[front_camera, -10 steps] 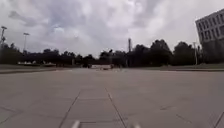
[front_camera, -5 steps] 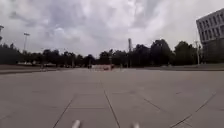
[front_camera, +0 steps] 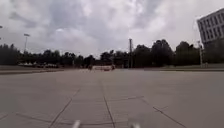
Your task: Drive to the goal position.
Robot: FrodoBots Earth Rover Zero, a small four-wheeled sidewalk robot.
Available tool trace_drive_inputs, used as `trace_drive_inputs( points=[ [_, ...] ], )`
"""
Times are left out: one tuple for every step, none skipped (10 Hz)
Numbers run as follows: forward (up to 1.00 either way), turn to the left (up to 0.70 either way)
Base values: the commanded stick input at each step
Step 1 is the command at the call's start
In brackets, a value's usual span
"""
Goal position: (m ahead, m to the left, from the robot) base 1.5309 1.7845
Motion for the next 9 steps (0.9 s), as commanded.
trace_drive_inputs(
  points=[
    [0.85,0.00],
    [0.85,0.00],
    [0.85,0.00],
    [0.85,0.00],
    [0.85,0.00],
    [0.85,0.00],
    [0.85,0.00],
    [0.85,0.00],
    [0.85,0.00]
  ],
)
